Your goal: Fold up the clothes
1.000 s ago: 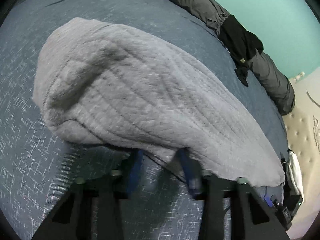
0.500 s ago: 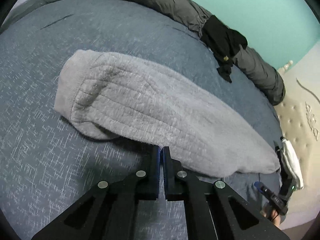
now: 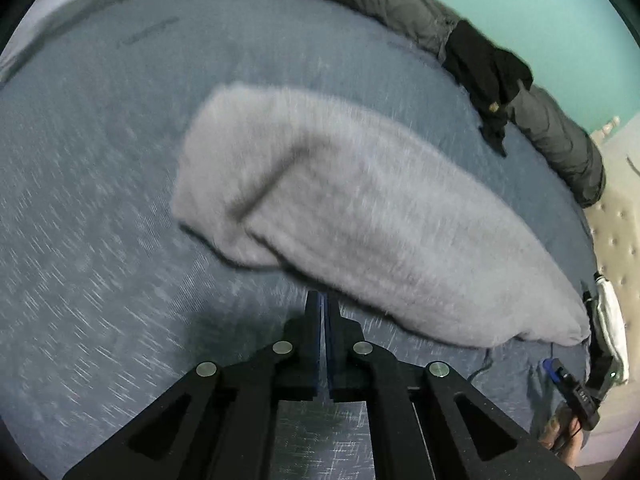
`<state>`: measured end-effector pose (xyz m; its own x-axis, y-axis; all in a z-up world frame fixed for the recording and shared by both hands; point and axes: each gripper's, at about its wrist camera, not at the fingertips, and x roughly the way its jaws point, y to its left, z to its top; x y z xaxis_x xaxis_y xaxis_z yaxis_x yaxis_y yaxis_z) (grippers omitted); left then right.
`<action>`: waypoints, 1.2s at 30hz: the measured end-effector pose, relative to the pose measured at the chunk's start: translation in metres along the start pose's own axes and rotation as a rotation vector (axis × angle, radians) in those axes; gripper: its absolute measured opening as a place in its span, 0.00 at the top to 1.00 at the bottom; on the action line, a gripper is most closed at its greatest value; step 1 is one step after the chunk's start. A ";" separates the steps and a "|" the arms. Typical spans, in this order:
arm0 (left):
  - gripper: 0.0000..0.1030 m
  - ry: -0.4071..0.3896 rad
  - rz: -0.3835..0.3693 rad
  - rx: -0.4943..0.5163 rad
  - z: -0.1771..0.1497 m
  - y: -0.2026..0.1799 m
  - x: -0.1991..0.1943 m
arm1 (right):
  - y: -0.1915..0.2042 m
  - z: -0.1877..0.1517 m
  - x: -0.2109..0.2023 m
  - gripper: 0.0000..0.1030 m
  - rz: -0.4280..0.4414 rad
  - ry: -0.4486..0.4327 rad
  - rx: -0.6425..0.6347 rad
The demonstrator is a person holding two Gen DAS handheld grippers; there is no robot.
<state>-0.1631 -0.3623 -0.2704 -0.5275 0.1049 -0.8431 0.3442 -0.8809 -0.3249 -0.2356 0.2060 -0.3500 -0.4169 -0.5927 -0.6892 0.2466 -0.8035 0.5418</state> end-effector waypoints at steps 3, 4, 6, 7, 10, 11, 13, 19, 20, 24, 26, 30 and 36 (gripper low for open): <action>0.68 -0.078 0.036 -0.019 0.017 0.007 -0.015 | 0.000 0.000 -0.002 0.43 0.006 0.001 -0.005; 0.67 -0.095 0.046 -0.020 0.024 0.009 -0.016 | 0.001 0.000 -0.002 0.43 0.007 0.002 -0.009; 0.67 -0.118 0.061 -0.016 0.037 0.012 -0.018 | 0.002 -0.001 -0.001 0.43 0.008 0.005 -0.013; 0.68 -0.124 0.075 -0.008 0.043 0.011 -0.014 | 0.002 -0.002 0.000 0.43 0.008 0.008 -0.013; 0.68 -0.108 0.108 0.001 0.057 0.012 0.003 | 0.002 -0.003 0.004 0.43 0.006 0.016 -0.012; 0.68 -0.099 0.114 -0.004 0.060 0.015 0.008 | 0.002 -0.004 0.005 0.43 0.006 0.019 -0.011; 0.68 -0.089 0.121 -0.031 0.066 0.021 0.022 | 0.002 -0.004 0.007 0.43 0.006 0.025 -0.009; 0.56 -0.109 0.096 -0.147 0.065 0.051 0.026 | 0.000 -0.003 0.008 0.43 0.010 0.023 -0.001; 0.56 -0.113 0.104 -0.160 0.062 0.058 0.023 | -0.001 -0.003 0.008 0.43 0.011 0.021 0.002; 0.55 -0.099 0.076 -0.223 0.052 0.082 0.021 | 0.000 -0.004 0.009 0.43 0.007 0.024 0.000; 0.50 -0.077 0.049 -0.232 0.047 0.086 0.026 | 0.001 -0.005 0.010 0.43 0.002 0.027 -0.008; 0.42 -0.047 0.043 -0.220 0.043 0.087 0.037 | 0.005 -0.006 0.012 0.43 0.004 0.031 -0.021; 0.42 -0.024 0.015 -0.190 0.041 0.081 0.056 | 0.003 -0.006 0.014 0.43 -0.001 0.037 -0.020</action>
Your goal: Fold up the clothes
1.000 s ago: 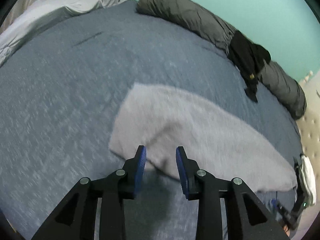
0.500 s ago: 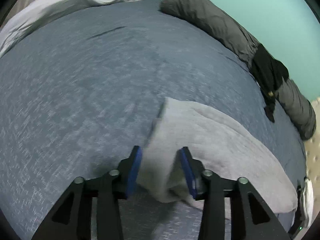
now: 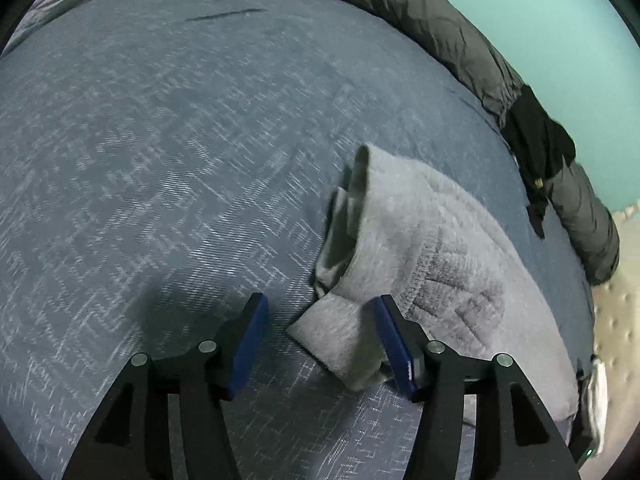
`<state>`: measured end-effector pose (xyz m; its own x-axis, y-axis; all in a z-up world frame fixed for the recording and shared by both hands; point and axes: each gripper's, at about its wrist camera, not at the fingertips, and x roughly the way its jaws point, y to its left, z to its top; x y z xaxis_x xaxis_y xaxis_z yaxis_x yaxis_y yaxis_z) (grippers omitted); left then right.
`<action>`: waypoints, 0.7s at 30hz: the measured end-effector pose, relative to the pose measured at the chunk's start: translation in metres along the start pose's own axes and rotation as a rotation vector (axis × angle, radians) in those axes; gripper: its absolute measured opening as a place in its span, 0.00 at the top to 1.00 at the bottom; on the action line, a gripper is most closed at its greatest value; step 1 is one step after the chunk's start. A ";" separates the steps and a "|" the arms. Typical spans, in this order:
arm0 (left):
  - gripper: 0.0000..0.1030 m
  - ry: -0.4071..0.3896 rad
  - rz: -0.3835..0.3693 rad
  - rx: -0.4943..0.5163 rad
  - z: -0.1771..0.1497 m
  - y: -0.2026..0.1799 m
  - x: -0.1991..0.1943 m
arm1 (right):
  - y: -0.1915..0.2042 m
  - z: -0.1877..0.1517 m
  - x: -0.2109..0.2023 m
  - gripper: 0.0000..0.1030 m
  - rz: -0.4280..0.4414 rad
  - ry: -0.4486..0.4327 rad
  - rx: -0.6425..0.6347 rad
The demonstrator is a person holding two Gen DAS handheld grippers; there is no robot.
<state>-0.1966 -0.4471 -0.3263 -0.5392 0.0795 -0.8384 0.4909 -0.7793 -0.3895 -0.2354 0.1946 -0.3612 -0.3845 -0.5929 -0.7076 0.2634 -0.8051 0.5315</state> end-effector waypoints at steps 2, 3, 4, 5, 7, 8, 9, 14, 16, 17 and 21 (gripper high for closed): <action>0.51 0.012 0.000 0.020 -0.001 -0.003 0.004 | -0.002 0.000 0.001 0.43 -0.001 0.001 0.003; 0.64 0.018 -0.005 0.030 0.000 -0.005 0.006 | -0.003 0.001 0.001 0.43 -0.001 0.002 0.006; 0.73 0.021 0.007 0.047 0.000 -0.007 0.006 | -0.003 0.001 0.001 0.43 0.000 0.003 0.007; 0.81 0.022 0.025 0.067 0.001 -0.010 0.005 | -0.003 0.001 0.001 0.43 0.001 0.003 0.009; 0.90 0.020 0.059 0.105 0.002 -0.017 0.002 | -0.004 0.001 0.001 0.43 0.002 0.003 0.007; 0.94 0.007 0.077 0.125 0.003 -0.020 -0.002 | -0.003 0.001 0.001 0.43 0.003 0.003 0.006; 0.96 -0.009 0.091 0.139 0.004 -0.022 -0.006 | -0.003 0.001 0.001 0.43 0.003 0.004 0.005; 0.98 -0.067 0.141 0.171 0.011 -0.023 -0.024 | -0.001 -0.001 0.002 0.43 0.007 0.008 0.007; 0.98 -0.076 0.148 0.173 0.015 -0.021 -0.027 | 0.000 -0.001 0.002 0.43 0.009 0.008 0.005; 0.98 -0.081 0.162 0.183 0.017 -0.020 -0.027 | 0.000 0.000 0.002 0.43 0.010 0.009 0.005; 0.98 -0.090 0.176 0.178 0.025 -0.014 -0.029 | -0.004 0.001 0.001 0.43 0.012 0.010 0.007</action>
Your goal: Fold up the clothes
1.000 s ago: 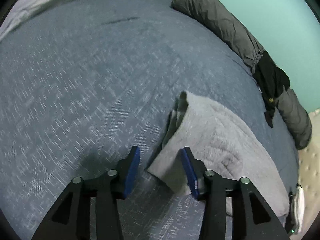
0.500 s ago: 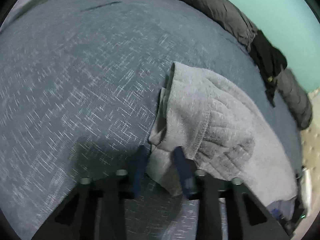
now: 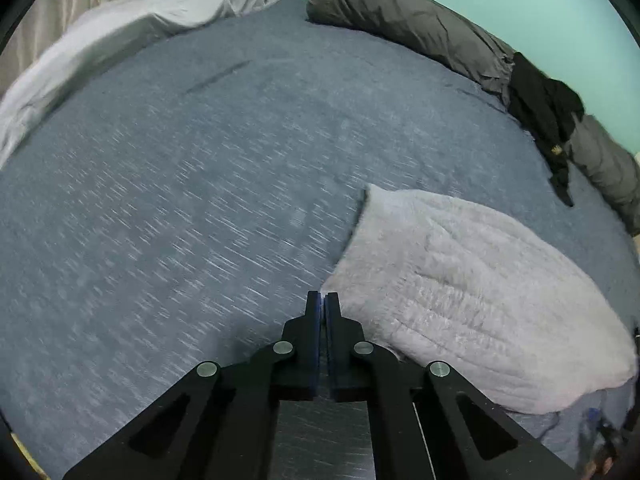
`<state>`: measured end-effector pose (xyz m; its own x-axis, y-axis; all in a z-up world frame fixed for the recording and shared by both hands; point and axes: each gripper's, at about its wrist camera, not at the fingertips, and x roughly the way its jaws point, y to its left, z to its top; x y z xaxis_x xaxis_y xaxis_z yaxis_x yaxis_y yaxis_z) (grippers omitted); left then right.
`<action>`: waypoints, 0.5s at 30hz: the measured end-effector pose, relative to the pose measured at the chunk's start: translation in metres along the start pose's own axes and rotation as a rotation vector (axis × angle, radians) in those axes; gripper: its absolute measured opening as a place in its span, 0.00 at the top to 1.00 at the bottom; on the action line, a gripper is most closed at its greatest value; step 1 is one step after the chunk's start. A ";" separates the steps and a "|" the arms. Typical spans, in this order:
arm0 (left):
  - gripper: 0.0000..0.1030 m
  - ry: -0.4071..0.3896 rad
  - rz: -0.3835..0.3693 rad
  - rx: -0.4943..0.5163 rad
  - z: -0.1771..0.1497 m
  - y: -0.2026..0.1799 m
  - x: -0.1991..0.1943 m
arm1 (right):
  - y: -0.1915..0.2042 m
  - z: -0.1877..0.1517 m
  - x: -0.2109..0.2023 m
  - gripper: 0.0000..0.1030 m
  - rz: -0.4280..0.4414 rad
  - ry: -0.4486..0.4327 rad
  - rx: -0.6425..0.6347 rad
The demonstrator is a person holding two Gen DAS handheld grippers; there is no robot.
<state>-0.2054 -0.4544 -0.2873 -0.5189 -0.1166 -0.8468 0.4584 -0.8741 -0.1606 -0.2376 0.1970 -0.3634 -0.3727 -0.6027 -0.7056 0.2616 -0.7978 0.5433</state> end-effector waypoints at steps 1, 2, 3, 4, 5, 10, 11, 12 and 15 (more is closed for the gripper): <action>0.98 0.013 -0.013 -0.013 0.000 0.002 0.003 | -0.001 0.000 0.000 0.43 0.000 0.000 0.002; 0.98 0.030 -0.034 -0.011 -0.002 0.001 0.007 | -0.001 0.000 0.000 0.43 0.001 0.000 0.004; 0.98 0.033 -0.048 0.001 -0.005 -0.001 0.008 | -0.002 0.001 0.001 0.43 0.001 0.001 0.006; 0.97 0.024 -0.052 0.018 -0.008 -0.004 0.007 | -0.002 0.001 0.001 0.43 0.001 0.001 0.008; 0.97 0.017 -0.057 0.026 -0.009 -0.006 0.006 | -0.003 0.001 0.001 0.43 0.002 0.001 0.008; 0.87 0.037 -0.093 -0.036 -0.024 0.006 0.008 | -0.002 -0.001 0.000 0.43 0.003 0.002 0.005; 0.87 0.046 -0.100 -0.039 -0.026 0.006 0.009 | -0.002 -0.001 0.000 0.43 0.003 0.003 0.005; 0.85 0.049 -0.106 -0.032 -0.028 0.004 0.009 | -0.002 -0.001 0.001 0.43 0.004 0.003 0.005; 0.79 0.043 -0.126 -0.015 -0.036 -0.002 0.008 | -0.001 -0.002 0.002 0.43 0.004 0.007 0.002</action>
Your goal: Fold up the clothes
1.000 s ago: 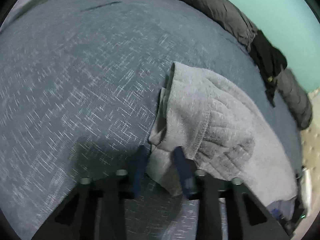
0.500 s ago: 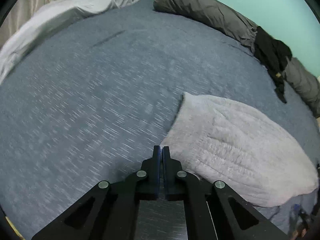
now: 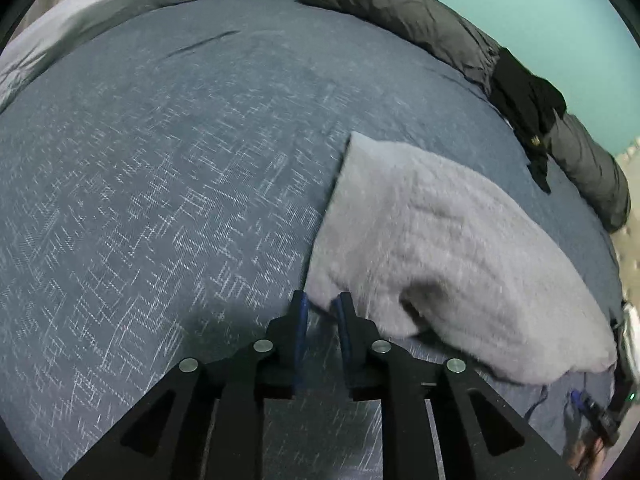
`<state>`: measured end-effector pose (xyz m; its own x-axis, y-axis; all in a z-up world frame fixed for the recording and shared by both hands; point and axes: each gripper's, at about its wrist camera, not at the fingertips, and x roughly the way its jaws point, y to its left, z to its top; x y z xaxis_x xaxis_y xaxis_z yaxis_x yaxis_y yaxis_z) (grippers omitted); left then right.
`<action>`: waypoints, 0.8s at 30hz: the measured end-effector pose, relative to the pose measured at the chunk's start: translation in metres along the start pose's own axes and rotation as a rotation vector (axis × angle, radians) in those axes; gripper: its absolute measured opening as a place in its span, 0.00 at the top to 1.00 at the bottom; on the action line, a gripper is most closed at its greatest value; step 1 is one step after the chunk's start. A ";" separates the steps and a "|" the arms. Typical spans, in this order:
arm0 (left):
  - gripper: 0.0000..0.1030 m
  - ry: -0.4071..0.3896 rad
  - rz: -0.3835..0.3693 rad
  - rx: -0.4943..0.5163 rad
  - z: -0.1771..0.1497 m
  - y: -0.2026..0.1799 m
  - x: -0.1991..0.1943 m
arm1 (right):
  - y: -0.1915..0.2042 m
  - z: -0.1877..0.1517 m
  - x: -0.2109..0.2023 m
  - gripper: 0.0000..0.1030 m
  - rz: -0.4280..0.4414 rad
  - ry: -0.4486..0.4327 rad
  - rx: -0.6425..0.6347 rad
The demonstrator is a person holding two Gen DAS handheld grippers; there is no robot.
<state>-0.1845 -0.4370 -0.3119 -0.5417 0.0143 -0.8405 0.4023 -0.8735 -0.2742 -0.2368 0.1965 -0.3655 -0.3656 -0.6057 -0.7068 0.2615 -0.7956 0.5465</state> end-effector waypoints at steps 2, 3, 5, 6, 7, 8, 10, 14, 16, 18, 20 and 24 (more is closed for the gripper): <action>0.70 -0.016 -0.021 -0.016 -0.002 -0.002 -0.003 | 0.000 0.000 0.000 0.43 0.000 0.002 0.000; 0.65 -0.024 -0.033 -0.021 -0.002 -0.004 -0.004 | 0.000 0.000 0.000 0.43 0.000 0.002 0.000; 0.60 -0.046 -0.058 -0.020 -0.003 -0.009 -0.010 | 0.000 0.000 0.001 0.43 0.001 0.003 0.000; 0.48 -0.055 -0.070 -0.017 -0.004 -0.012 -0.013 | 0.001 0.000 0.001 0.43 0.002 0.004 0.000; 0.37 -0.059 -0.075 -0.007 -0.005 -0.016 -0.014 | 0.001 0.000 0.000 0.43 0.002 0.003 0.001; 0.36 -0.058 -0.065 0.010 -0.005 -0.019 -0.014 | 0.000 0.000 0.000 0.43 0.003 0.003 0.001; 0.36 -0.045 -0.031 0.047 -0.005 -0.025 -0.009 | 0.000 -0.001 0.000 0.43 0.003 0.003 0.003; 0.36 0.006 0.014 0.086 -0.011 -0.022 0.005 | 0.000 0.000 -0.001 0.43 0.006 0.006 0.000; 0.52 0.032 0.037 0.124 -0.013 -0.029 0.016 | 0.001 0.000 -0.002 0.43 0.007 0.004 0.000; 0.77 0.068 0.069 0.176 -0.018 -0.035 0.025 | 0.000 0.001 -0.001 0.43 0.006 0.002 0.002; 0.79 0.080 0.086 0.196 -0.017 -0.038 0.030 | -0.001 0.001 -0.001 0.43 0.005 0.003 0.007; 0.91 0.031 0.173 0.303 -0.011 -0.051 0.021 | -0.003 0.002 0.000 0.43 0.008 0.004 0.015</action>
<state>-0.2086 -0.3871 -0.3210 -0.4601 -0.1358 -0.8774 0.2462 -0.9690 0.0209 -0.2389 0.1988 -0.3663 -0.3604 -0.6118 -0.7041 0.2507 -0.7906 0.5587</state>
